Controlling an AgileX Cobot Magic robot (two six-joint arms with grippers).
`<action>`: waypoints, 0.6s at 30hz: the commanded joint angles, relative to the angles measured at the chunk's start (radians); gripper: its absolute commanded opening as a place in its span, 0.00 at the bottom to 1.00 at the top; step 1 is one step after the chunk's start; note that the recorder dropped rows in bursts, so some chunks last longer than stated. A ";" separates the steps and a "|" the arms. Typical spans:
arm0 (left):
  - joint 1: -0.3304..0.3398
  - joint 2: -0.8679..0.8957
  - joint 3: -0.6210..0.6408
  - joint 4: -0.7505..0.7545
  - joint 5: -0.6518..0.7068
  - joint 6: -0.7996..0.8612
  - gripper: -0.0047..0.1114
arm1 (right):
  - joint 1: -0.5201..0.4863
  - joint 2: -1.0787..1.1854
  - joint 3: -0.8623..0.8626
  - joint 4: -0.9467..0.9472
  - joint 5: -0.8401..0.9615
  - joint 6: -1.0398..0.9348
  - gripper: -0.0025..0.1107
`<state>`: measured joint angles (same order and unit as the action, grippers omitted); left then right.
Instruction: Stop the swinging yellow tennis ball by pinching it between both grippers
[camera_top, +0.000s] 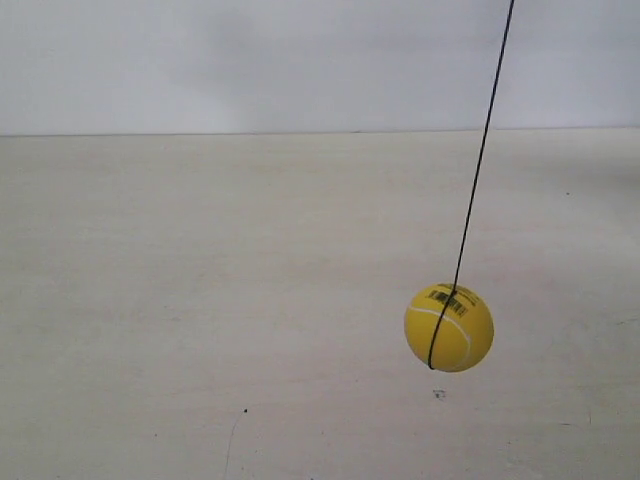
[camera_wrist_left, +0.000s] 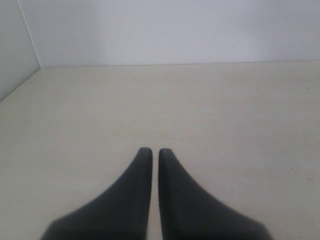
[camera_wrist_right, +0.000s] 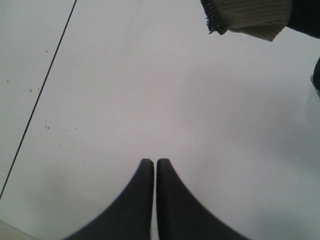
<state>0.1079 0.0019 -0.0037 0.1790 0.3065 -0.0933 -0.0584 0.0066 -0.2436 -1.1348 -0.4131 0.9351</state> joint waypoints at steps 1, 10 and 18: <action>0.002 -0.002 0.004 -0.002 0.001 0.005 0.08 | -0.005 -0.007 0.003 0.004 -0.005 0.004 0.02; 0.002 -0.002 0.004 -0.002 0.001 0.005 0.08 | -0.001 -0.007 0.003 0.990 -0.010 0.004 0.02; 0.002 -0.002 0.004 -0.002 0.001 0.005 0.08 | -0.001 -0.007 0.130 1.263 -0.181 0.004 0.02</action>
<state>0.1079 0.0019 -0.0037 0.1790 0.3065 -0.0933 -0.0584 0.0066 -0.1717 0.0862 -0.5144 0.9422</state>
